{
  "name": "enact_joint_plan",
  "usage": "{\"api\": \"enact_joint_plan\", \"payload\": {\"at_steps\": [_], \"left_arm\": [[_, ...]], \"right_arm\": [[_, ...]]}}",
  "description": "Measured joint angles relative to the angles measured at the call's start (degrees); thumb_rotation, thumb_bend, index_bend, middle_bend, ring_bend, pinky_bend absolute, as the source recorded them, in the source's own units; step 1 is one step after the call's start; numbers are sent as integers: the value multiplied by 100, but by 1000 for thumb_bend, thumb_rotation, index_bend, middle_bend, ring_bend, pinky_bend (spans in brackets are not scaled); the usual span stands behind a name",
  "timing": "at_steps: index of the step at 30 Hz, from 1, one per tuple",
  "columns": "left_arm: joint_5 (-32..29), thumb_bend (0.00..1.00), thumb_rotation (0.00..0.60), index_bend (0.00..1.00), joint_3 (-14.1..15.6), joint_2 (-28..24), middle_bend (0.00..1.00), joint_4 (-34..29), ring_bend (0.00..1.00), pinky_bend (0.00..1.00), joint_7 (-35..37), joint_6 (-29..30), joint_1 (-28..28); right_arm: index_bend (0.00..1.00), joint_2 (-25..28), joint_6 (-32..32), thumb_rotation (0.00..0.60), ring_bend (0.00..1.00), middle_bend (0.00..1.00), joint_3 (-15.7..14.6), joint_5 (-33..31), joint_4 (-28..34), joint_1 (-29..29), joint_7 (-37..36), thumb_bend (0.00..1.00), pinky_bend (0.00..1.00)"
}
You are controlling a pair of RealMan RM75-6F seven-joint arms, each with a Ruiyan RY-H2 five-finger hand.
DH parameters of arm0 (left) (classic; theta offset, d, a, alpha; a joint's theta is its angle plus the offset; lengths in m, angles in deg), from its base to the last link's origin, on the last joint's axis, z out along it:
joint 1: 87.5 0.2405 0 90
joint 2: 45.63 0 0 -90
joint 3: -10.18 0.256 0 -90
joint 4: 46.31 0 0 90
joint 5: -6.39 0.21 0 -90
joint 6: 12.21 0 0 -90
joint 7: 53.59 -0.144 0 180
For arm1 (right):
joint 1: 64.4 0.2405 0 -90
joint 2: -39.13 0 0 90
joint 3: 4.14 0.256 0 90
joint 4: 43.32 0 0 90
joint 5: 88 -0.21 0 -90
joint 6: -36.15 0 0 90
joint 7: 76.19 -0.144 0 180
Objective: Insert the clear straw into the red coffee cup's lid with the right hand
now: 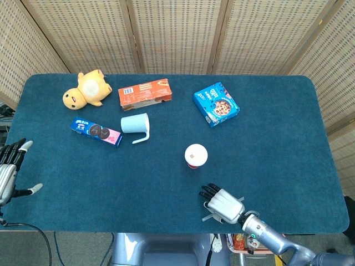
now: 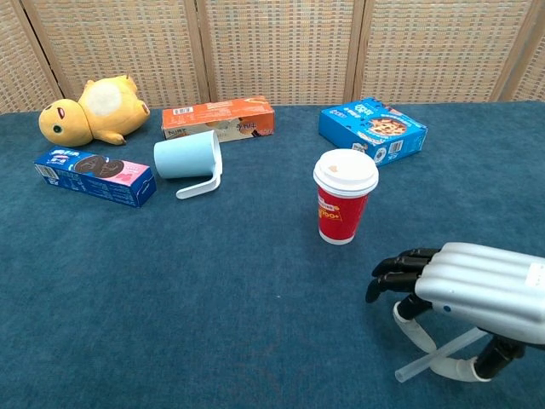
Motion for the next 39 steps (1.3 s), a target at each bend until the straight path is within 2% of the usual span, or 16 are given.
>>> {"api": "enact_joint_plan", "payload": {"at_steps": [11,20,26,30,36,39], "left_arm": [[62,97,600,0,27,-11,0,-15,0,0,34,2,5],[121,97,600,0,13,-60,0,-48,0,0,77,137,49],[209,97,600,0,19,-115,0,-97,0,0,155,256,107],[209,97,600,0,9,-138,0,-101,0,0,197,303,132],[159,98,600,0,-4,-114,0,-101,0,0,118,287,128],[140,97,600,0,-10,-99,0,-93,0,0,91,266,114]], "right_arm": [[663,908,-435,600,158,276,68,14,861,-73,-258,499,199],[663,1453,-936,600,158,285,446,-388,1113,-234,-576,512,199],[679,1752,-960,600,158,297,969,-1154,1248,-209,-1110,537,200],[685,1855,-937,600,158,312,1449,-1767,1372,-137,-1703,541,199],[686,1861,-732,600,158,314,2094,-2476,1632,53,-2645,544,199],[686,1762,-574,600,158,314,2355,-2898,1739,206,-2781,548,195]]}}
